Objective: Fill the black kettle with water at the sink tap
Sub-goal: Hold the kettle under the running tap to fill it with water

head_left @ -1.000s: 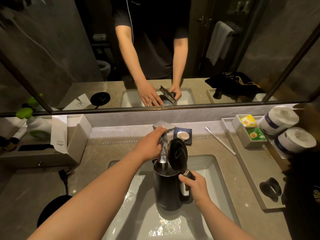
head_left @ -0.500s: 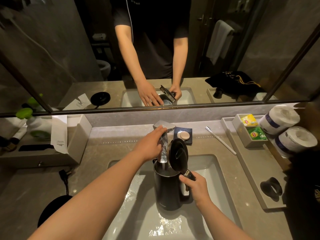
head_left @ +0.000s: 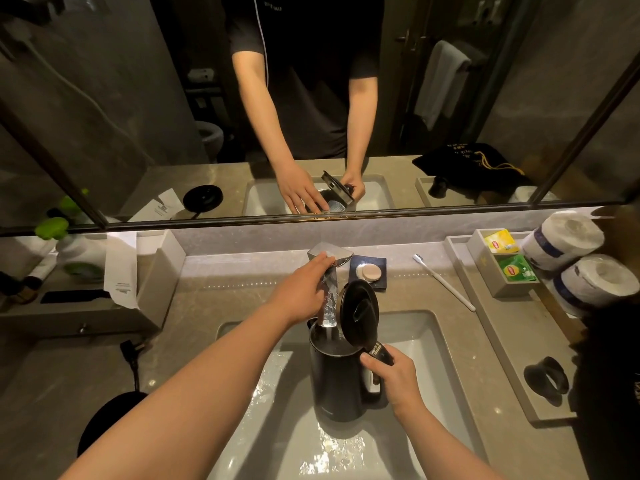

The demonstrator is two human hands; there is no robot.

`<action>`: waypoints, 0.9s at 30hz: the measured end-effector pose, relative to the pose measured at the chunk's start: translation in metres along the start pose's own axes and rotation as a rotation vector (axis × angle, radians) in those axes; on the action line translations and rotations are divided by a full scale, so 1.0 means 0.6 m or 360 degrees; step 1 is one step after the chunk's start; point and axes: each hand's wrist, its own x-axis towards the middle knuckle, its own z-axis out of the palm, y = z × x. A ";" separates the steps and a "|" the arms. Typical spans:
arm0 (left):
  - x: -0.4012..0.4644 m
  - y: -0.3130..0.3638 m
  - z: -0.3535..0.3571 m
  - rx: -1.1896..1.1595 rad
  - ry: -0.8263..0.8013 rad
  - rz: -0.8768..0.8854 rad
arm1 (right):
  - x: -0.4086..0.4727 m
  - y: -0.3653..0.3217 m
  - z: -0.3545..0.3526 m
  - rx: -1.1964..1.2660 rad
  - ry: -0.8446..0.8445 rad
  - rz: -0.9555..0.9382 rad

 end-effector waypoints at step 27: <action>0.001 -0.001 0.001 0.0020 0.0014 -0.0004 | 0.019 0.007 -0.001 -0.0003 -0.0004 -0.0007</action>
